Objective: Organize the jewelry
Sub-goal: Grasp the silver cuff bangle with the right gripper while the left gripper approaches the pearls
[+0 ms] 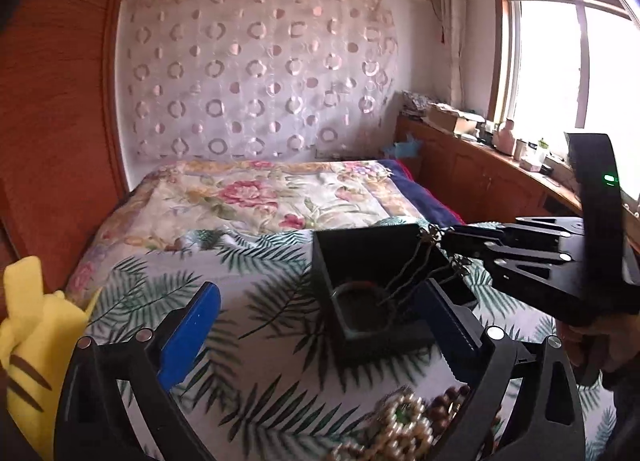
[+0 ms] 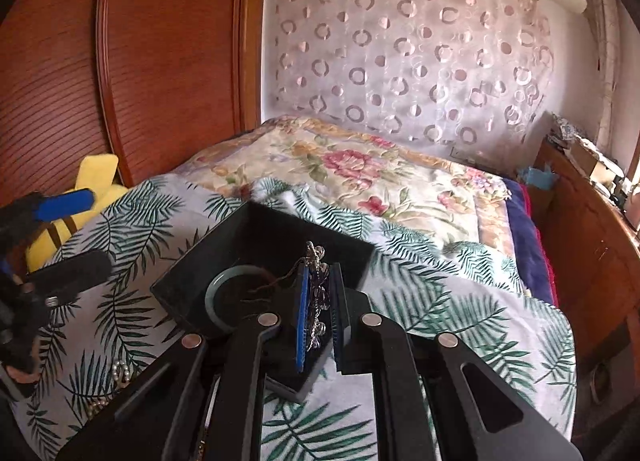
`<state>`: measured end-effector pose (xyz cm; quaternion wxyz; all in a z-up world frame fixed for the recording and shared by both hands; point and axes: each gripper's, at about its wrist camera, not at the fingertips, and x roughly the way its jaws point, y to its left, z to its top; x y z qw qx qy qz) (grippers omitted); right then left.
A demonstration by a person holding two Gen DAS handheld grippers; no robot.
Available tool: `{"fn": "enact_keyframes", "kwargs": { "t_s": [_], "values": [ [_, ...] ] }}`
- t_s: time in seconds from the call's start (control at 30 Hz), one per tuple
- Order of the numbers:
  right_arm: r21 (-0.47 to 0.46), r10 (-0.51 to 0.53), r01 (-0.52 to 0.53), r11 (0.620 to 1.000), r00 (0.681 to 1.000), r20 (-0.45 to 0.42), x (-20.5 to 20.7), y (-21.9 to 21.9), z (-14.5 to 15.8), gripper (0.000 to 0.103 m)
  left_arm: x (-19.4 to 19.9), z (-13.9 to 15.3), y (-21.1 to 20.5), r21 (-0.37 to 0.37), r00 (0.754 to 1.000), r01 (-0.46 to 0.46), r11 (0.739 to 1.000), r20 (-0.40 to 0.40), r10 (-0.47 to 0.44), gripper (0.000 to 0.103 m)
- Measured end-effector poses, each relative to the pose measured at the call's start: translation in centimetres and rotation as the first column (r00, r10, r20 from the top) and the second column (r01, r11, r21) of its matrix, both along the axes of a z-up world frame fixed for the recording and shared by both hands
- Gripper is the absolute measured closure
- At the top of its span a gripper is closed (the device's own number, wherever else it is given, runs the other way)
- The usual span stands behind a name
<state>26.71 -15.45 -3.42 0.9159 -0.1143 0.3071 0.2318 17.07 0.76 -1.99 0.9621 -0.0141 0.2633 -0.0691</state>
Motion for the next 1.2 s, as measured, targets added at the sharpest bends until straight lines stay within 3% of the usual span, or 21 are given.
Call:
{"fn": "enact_keyframes", "kwargs": {
  "t_s": [0.27,0.37,0.57,0.67,0.77,0.9,1.2],
  "values": [
    [-0.028,0.002,-0.002,1.0,1.0,-0.023,-0.2,1.0,-1.4,0.089,-2.8,-1.3,1.0,-0.005,0.999,0.019,1.0,-0.033,-0.019,0.008],
    [-0.012,0.004,-0.005,1.0,1.0,-0.015,-0.9,0.4,-0.9,0.071,-3.8,-1.8,1.0,0.009,0.998,0.031,0.999,-0.05,-0.031,0.008],
    [0.006,0.036,-0.036,0.999,0.999,0.003,-4.7,-1.2,-0.4,0.068,-6.3,-2.7,0.5,0.0,0.995,0.072,0.997,-0.072,-0.072,0.008],
    [0.025,0.057,-0.057,0.998,0.998,-0.005,-7.0,-1.8,-0.5,0.055,-7.4,-3.1,0.4,0.0,0.994,0.079,0.997,-0.077,-0.079,0.008],
    [0.045,0.093,-0.092,0.995,0.996,-0.019,-10.0,-2.0,-1.3,0.054,-8.3,-3.4,0.3,0.005,0.993,0.084,0.996,-0.083,-0.084,0.008],
    [0.059,0.138,-0.134,0.989,0.989,-0.053,-12.8,-1.5,-2.7,0.039,-9.2,-3.7,0.4,0.007,0.993,0.084,0.996,-0.088,-0.083,0.008],
    [0.041,0.182,-0.178,0.983,0.975,-0.13,-15.1,0.7,-5.1,0.027,-10.6,-4.5,0.8,0.011,0.991,0.072,0.997,-0.111,-0.071,0.008]
  ]
}}
